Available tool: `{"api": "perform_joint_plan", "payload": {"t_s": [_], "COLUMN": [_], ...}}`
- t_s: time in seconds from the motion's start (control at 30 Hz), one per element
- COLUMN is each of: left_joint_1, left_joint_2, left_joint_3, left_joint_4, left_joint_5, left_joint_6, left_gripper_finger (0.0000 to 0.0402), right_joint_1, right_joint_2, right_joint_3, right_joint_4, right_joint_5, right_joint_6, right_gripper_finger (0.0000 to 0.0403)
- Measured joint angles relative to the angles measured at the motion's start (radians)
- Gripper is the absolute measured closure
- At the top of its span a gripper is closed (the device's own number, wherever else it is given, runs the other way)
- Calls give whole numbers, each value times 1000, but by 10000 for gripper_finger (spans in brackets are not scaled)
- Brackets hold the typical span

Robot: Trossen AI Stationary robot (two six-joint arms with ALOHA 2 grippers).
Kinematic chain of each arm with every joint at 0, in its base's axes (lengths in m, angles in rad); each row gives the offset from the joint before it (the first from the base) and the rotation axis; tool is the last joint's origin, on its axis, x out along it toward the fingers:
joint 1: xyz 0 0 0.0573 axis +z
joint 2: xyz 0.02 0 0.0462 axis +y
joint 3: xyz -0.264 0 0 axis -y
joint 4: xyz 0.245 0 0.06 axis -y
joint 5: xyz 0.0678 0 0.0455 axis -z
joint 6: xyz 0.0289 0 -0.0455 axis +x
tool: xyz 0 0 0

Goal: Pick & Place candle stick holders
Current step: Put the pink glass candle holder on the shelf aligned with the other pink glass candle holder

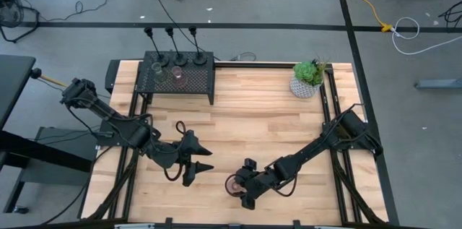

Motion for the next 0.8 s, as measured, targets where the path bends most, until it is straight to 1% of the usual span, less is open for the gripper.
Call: {"api": "perform_joint_plan", "payload": {"t_s": [0.33, 0.47, 0.6, 0.67, 0.8], "left_joint_1": [0, 0, 0, 0, 0], "left_joint_2": [0, 0, 0, 0, 0], "left_joint_3": [0, 0, 0, 0, 0], "left_joint_4": [-5, -5, -5, -5, -5], "left_joint_5": [0, 0, 0, 0, 0], "left_joint_6": [0, 0, 0, 0, 0], "left_gripper_finger": [159, 159, 159, 159, 159], "right_joint_1": [-4, -4, -7, -8, -9], "right_joint_2": [7, 7, 7, 7, 5], "right_joint_3": [0, 0, 0, 0, 0], "right_joint_4": [21, 18, 16, 9, 6], "right_joint_5": [75, 94, 94, 95, 111], "right_joint_6": [-11, -11, -7, 2, 8], "right_gripper_finger": [115, 124, 157, 182, 244]}}
